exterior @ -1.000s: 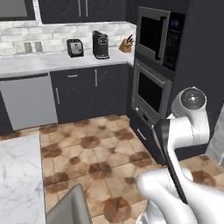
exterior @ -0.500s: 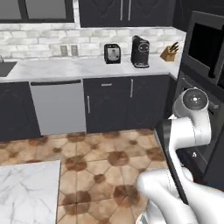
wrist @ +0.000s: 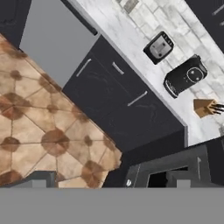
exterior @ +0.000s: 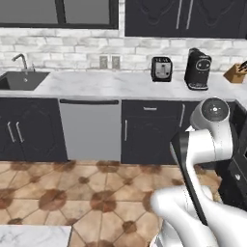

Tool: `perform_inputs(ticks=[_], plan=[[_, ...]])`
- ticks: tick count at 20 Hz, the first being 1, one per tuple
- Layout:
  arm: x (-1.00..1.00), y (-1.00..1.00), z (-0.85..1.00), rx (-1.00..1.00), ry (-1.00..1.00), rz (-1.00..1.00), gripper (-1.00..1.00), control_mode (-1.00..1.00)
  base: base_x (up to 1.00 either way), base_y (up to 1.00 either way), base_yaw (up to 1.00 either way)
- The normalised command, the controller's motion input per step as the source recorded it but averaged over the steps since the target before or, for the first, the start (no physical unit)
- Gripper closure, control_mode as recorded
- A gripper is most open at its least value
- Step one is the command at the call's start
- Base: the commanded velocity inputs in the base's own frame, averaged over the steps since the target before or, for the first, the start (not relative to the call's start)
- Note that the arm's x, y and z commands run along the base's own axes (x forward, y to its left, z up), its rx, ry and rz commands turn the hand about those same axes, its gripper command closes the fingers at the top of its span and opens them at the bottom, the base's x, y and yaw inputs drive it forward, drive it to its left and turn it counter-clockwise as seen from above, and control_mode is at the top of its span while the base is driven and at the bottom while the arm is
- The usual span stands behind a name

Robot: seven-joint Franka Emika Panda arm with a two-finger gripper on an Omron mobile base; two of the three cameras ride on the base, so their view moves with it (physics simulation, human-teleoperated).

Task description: Retrieve the tupperware and aluminum foil from the cabinet and place them on the dining counter near the plate with cucumber and broccoli to prepare for storing leftovers.

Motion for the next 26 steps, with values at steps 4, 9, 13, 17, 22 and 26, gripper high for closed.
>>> perform_inputs(ticks=[4,9,13,17,22,26], plan=[[0.00,0.00,0.00,0.00,0.00,0.00,-1.00,1.00,1.00,0.13,0.42],[0.00,0.00,0.00,0.00,0.00,0.00,-1.00,1.00,1.00,0.15,0.44],[0.00,0.00,0.00,0.00,0.00,0.00,-1.00,1.00,1.00,0.29,0.43],[0.00,0.00,0.00,0.00,0.00,0.00,-1.00,1.00,1.00,0.49,0.40],[0.00,0.00,0.00,0.00,0.00,0.00,-1.00,1.00,1.00,0.62,0.41],[0.00,0.00,0.00,0.00,0.00,0.00,-1.00,1.00,1.00,0.67,0.39]])
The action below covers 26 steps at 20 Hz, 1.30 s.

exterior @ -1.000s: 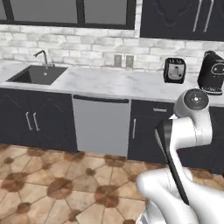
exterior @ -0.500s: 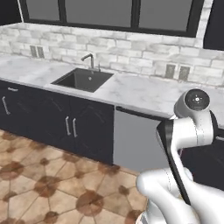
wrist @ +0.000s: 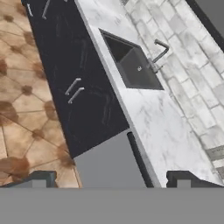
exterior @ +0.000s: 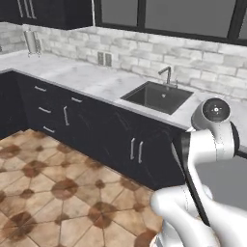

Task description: Retrieve the tupperware and aluminum foil from the cabinet and place them on the dining counter near the plate with cucumber and broccoli to prepare for storing leftovers.

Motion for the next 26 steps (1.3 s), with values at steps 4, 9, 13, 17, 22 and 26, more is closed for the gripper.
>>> perform_inputs(ticks=[4,9,13,17,22,26], plan=[[0.00,0.00,0.00,0.00,0.00,0.00,-1.00,1.00,1.00,0.68,0.33],[0.00,0.00,0.00,0.00,0.00,0.00,-1.00,1.00,1.00,0.42,0.29],[0.00,0.00,0.00,0.00,0.00,0.00,-1.00,1.00,1.00,0.27,0.22],[0.00,0.00,0.00,0.00,0.00,0.00,-1.00,1.00,1.00,0.03,0.13],[0.00,0.00,0.00,0.00,0.00,0.00,-1.00,1.00,1.00,0.00,0.07],[0.00,0.00,0.00,0.00,0.00,0.00,-1.00,1.00,1.00,0.00,0.08]])
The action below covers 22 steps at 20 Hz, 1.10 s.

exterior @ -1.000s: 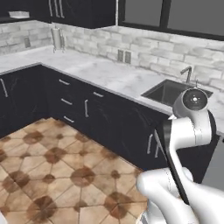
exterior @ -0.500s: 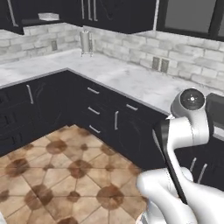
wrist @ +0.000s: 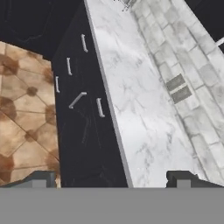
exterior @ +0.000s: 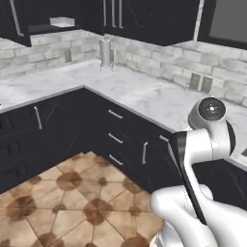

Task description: Retrieve the tupperware and aluminum foil from the cabinet and place them on the dining counter near the plate with cucumber and broccoli to prepare for storing leftovers.

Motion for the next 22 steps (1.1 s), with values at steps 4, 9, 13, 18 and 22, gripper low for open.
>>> perform_inputs(ticks=[4,9,13,18,22], plan=[[0.00,0.00,0.00,0.00,0.00,0.00,-1.00,1.00,1.00,0.00,0.11],[0.00,0.00,0.00,0.00,0.00,0.00,-1.00,1.00,1.00,0.03,0.14],[0.00,0.00,0.00,0.00,0.00,0.00,-1.00,1.00,1.00,0.17,0.19],[0.00,0.00,0.00,0.00,0.00,0.00,-1.00,1.00,1.00,0.19,0.20],[0.00,0.00,0.00,0.00,0.00,0.00,-1.00,1.00,1.00,0.00,0.19]])
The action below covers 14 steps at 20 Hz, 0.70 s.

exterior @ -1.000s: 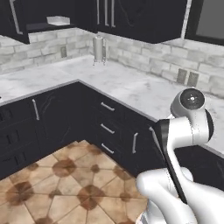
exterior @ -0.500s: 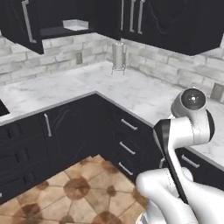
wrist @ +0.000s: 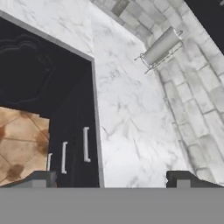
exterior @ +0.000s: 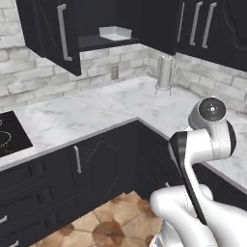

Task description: Retrieve the tupperware and aluminum foil from the cabinet and place them on the dining counter near the plate with cucumber and broccoli to prepare for storing leftovers.

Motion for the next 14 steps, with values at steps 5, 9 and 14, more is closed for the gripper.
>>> perform_inputs(ticks=[5,9,14], plan=[[0.00,0.00,0.00,0.00,0.00,0.00,-1.00,1.00,1.00,-0.01,0.15],[0.00,0.00,0.00,0.00,0.00,0.00,-1.00,1.00,1.00,-0.05,0.14],[0.00,0.00,0.00,0.00,0.00,0.00,-1.00,1.00,1.00,-0.10,0.14]])
